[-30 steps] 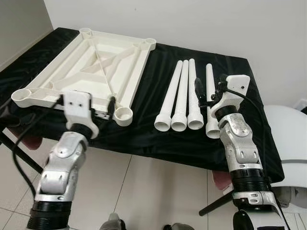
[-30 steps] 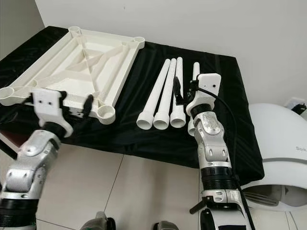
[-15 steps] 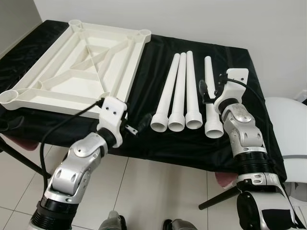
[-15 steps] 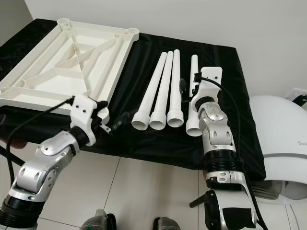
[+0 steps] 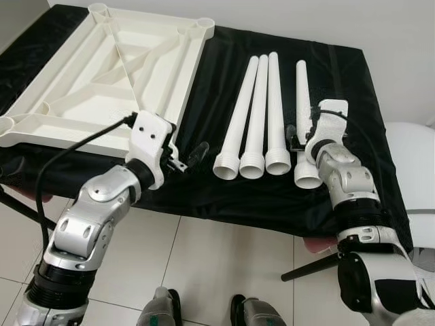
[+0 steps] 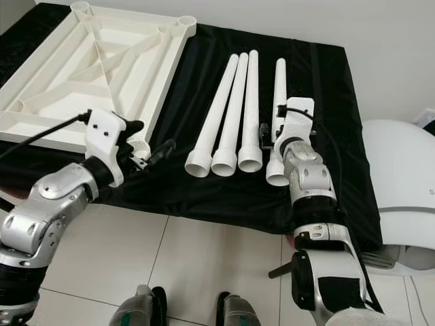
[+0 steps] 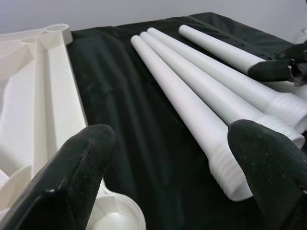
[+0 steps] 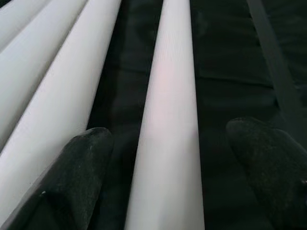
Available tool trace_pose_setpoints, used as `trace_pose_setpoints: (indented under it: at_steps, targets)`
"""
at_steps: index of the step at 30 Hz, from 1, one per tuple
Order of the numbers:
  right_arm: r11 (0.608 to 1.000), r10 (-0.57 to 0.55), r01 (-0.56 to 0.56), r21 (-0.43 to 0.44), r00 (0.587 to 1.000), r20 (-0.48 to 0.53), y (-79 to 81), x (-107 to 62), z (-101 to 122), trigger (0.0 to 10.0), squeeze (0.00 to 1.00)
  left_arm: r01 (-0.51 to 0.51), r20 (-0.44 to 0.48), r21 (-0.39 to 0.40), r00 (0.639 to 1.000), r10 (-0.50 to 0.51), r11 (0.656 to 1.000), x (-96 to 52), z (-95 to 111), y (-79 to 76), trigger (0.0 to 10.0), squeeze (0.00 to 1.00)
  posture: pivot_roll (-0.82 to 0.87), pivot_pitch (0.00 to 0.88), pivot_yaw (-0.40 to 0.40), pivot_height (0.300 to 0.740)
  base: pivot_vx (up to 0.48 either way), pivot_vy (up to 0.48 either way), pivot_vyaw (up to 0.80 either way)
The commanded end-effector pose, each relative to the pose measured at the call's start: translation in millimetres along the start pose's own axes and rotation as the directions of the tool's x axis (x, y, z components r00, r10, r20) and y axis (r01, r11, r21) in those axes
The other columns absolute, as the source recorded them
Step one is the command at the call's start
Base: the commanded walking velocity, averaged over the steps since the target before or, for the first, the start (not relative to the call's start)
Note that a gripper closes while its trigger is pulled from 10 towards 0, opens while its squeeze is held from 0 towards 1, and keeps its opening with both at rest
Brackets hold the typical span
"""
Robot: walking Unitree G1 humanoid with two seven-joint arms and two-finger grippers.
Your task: Building children table
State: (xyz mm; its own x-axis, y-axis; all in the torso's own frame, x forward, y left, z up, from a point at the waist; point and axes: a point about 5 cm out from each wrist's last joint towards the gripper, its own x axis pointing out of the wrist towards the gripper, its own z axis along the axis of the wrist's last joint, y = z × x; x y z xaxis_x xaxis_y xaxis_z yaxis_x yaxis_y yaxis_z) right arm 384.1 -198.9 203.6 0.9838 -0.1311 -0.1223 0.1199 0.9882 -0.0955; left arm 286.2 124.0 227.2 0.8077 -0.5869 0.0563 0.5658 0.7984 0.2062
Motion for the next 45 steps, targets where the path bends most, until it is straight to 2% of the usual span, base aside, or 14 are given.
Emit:
trace_pose_setpoints:
  at_steps: [1,5,9,10,18,20,24,25,26,30,34,38,43,45]
  targets:
    - [0.999,-0.034,0.034,-0.004,0.997,-0.072,-3.1,0.5,-10.8,10.0,0.00,0.145,-0.003,0.001,0.989,-0.145,0.989,-2.0,1.6,-8.3,10.0,0.00,0.00,0.226,-0.009,0.740,0.000,0.000,0.00]
    - [0.998,-0.064,0.062,-0.013,0.986,-0.154,-2.8,1.6,-17.7,10.0,0.00,0.142,-0.012,-0.013,0.990,-0.142,0.990,-3.2,1.6,-7.8,10.0,0.00,0.00,0.226,-0.008,0.740,0.000,0.000,0.00]
    - [0.998,-0.049,0.060,0.034,0.966,-0.255,-0.7,1.7,-29.7,10.0,0.00,0.139,-0.020,-0.019,0.990,-0.140,0.990,-3.6,1.9,-7.8,10.0,0.00,0.00,0.222,-0.008,0.740,0.000,0.000,0.00]
    - [0.996,-0.027,0.052,0.073,0.952,-0.306,2.1,0.3,-35.5,10.0,0.00,0.138,-0.022,-0.017,0.990,-0.138,0.990,-3.4,2.4,-7.6,10.0,0.00,0.00,0.219,-0.008,0.740,0.000,0.000,0.00]
    - [0.991,0.017,0.039,0.132,0.915,-0.403,8.5,-3.7,-49.1,10.0,0.00,0.135,-0.020,-0.019,0.991,-0.135,0.991,-2.6,3.5,-6.6,10.0,0.00,-0.01,0.218,-0.008,0.740,0.000,0.000,0.00]
    - [0.986,0.025,0.055,0.155,0.882,-0.470,11.1,-7.2,-61.9,10.0,0.00,0.128,-0.017,-0.025,0.992,-0.128,0.991,-1.9,4.8,-4.0,10.0,0.00,-0.01,0.219,-0.008,0.740,0.000,0.000,0.00]
    - [0.986,0.023,0.059,0.156,0.878,-0.478,11.2,-7.6,-63.1,10.0,0.00,0.127,-0.017,-0.028,0.992,-0.128,0.991,-1.9,5.1,-3.8,10.0,0.00,-0.01,0.219,-0.008,0.740,0.000,0.000,0.00]
    - [0.986,0.034,0.049,0.161,0.877,-0.479,11.7,-7.8,-64.0,6.7,0.00,0.125,-0.017,-0.027,0.992,-0.126,0.992,-2.0,5.2,-3.4,10.0,0.00,-0.01,0.219,-0.008,0.740,0.000,0.000,0.00]
    - [0.984,0.032,0.058,0.167,0.871,-0.490,11.9,-8.5,-65.6,0.0,0.00,0.123,-0.018,-0.028,0.992,-0.124,0.992,-2.1,5.2,-3.0,10.0,0.00,-0.01,0.220,-0.008,0.740,0.000,0.000,0.00]
    - [0.969,0.007,0.136,0.208,0.824,-0.567,9.1,-10.6,-76.7,0.0,0.00,0.120,-0.018,-0.029,0.993,-0.121,0.992,-2.3,6.3,-1.8,10.0,0.00,-0.01,0.214,-0.007,0.740,0.000,0.000,0.00]
    - [0.968,-0.006,0.149,0.203,0.821,-0.571,8.2,-10.6,-78.5,0.0,0.00,0.115,-0.018,-0.026,0.993,-0.116,0.993,-2.1,6.7,-0.6,10.0,0.00,0.00,0.212,-0.007,0.740,0.000,0.000,0.00]
    - [0.950,0.039,0.159,0.268,0.793,-0.608,12.1,-12.4,-81.1,0.0,0.00,0.112,-0.015,-0.024,0.994,-0.112,0.993,-2.2,8.1,1.5,10.0,0.00,-0.01,0.205,-0.006,0.740,0.000,0.000,0.00]
    - [0.937,0.055,0.179,0.300,0.772,-0.633,14.0,-12.8,-82.8,0.0,0.00,0.105,-0.012,-0.017,0.994,-0.105,0.994,-1.7,9.3,4.0,10.0,0.00,0.00,0.198,-0.007,0.740,0.000,0.000,0.00]
    - [0.940,0.045,0.173,0.293,0.789,-0.613,13.5,-11.4,-79.9,0.0,0.00,0.102,-0.010,-0.022,0.995,-0.102,0.995,-1.4,9.6,4.7,10.0,0.00,0.00,0.197,-0.009,0.740,0.000,0.000,0.00]
